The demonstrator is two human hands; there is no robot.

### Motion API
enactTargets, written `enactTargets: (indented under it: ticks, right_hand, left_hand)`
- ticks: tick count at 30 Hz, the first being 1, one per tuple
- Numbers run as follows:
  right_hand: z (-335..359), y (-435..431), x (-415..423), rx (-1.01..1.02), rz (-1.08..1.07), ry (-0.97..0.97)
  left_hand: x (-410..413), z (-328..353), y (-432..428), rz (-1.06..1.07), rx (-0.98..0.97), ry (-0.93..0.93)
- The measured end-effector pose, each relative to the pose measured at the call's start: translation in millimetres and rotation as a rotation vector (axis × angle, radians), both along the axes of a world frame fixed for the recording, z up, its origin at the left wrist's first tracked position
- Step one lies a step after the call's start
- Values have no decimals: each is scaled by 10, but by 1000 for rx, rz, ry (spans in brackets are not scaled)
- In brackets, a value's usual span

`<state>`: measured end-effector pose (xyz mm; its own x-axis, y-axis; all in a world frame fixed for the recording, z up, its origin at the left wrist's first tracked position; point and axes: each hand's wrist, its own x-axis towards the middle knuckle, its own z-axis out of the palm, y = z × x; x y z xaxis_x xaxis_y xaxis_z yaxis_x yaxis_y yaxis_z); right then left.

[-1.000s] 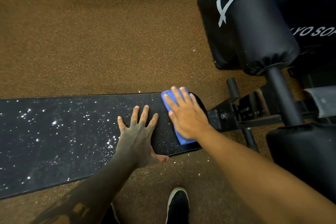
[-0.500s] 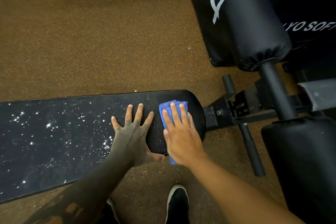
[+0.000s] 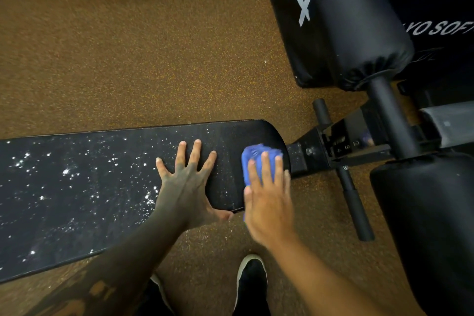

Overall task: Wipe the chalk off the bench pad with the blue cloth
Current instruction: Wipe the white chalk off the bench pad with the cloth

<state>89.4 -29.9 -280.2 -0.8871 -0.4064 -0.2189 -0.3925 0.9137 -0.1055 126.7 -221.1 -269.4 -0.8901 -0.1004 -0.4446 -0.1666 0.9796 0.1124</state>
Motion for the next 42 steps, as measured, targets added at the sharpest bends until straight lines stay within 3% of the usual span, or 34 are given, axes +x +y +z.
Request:
enactTargets:
  ticks: [15, 21, 25, 27, 30, 31, 34, 35, 38, 39, 42]
  right_hand:
    - [15, -231, -259, -8, 210, -27]
    - [-34, -786, -634, -71, -21, 7]
    - [1, -665, -499, -90, 435, 3]
    - [-33, -669, -734, -95, 336, 13]
    - [5, -854, -839, -101, -71, 5]
    - [1, -936, -777, -130, -27, 18]
    - [-23, -930, -665, -137, 410, 36]
    - [-34, -895, -763, -135, 439, 32]
    - [-28, -910, -932, -129, 127, 22]
    - [-31, -967, -885, -161, 124, 27]
    - [-39, -1010, -722, -170, 479, 10]
  left_hand:
    - [31, 47, -160, -38, -33, -1]
    - [84, 44, -238, 8, -40, -13]
    - [102, 52, -272, 5, -28, -29]
    - [89, 48, -276, 4, -23, -37]
    - [90, 43, -297, 2, -20, -35]
    - [98, 44, -306, -1, -22, -35]
    - [108, 62, -337, -23, -29, -40]
    - [109, 67, -354, -29, -30, -48]
    - [125, 78, -416, -1, -21, -67]
    - [134, 78, -429, 15, -23, -68]
    - [146, 67, -445, 28, -29, -71]
